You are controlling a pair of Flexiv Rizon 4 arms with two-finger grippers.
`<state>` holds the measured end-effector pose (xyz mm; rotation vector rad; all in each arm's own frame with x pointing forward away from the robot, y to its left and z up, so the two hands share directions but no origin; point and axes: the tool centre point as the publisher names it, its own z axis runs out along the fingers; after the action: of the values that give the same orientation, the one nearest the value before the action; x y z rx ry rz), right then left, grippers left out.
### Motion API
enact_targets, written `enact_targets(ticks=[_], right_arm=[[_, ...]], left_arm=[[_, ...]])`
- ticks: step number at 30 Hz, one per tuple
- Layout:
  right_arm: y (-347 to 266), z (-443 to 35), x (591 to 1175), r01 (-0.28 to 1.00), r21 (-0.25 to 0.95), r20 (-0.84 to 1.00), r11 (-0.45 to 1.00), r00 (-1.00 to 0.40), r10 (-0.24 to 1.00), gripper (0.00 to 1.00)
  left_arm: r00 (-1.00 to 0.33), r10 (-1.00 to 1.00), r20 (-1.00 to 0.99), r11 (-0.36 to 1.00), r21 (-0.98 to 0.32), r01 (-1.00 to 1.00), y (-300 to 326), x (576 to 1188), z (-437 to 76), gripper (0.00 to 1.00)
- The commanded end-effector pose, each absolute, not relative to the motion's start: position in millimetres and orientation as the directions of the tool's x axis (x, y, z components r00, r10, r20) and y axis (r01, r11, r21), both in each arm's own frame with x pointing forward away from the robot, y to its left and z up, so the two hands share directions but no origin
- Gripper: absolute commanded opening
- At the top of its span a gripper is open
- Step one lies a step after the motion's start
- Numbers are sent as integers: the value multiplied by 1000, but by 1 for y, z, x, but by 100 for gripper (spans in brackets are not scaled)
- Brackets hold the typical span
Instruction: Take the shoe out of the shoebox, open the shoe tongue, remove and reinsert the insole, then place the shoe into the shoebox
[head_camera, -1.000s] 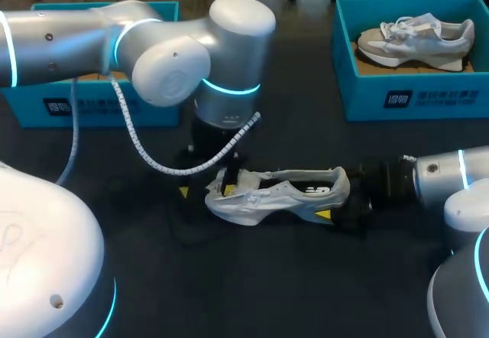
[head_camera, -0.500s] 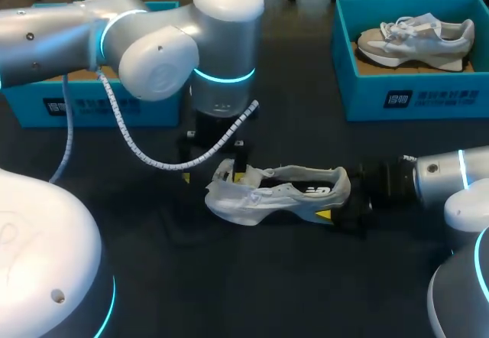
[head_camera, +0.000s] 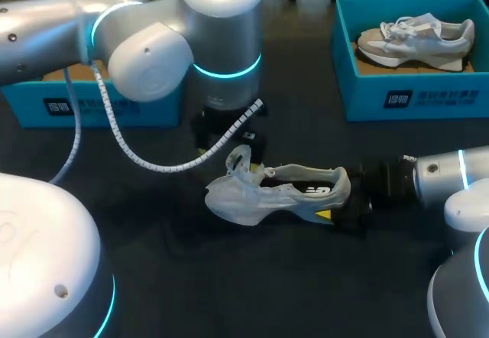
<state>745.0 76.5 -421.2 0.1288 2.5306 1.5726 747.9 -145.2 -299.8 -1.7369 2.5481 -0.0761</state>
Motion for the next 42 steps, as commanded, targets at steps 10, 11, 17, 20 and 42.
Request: enact_targets(ticks=[10, 11, 17, 20, 42], right_arm=[[79, -423, 747, -9, 893, -89, 451, -984, 157, 0], [79, -423, 747, -9, 893, -89, 451, -984, 157, 0], [79, -423, 747, -9, 893, -89, 451, -984, 157, 0], [79, -423, 747, -9, 893, -89, 451, -984, 157, 0], [79, -423, 747, -9, 893, -89, 451, -984, 157, 0]], left_arm=[[-881, -473, -4, 879, -79, -471, -171, 733, -249, 82], [-894, -447, 5, 891, -80, -446, -174, 732, -249, 82], [-981, -157, -118, 988, -30, -155, -188, 725, -249, 44], [-989, 4, -151, 1000, -6, 5, -189, 724, -244, 0], [-958, 276, -73, 951, -127, 284, -212, 728, -228, 0]])
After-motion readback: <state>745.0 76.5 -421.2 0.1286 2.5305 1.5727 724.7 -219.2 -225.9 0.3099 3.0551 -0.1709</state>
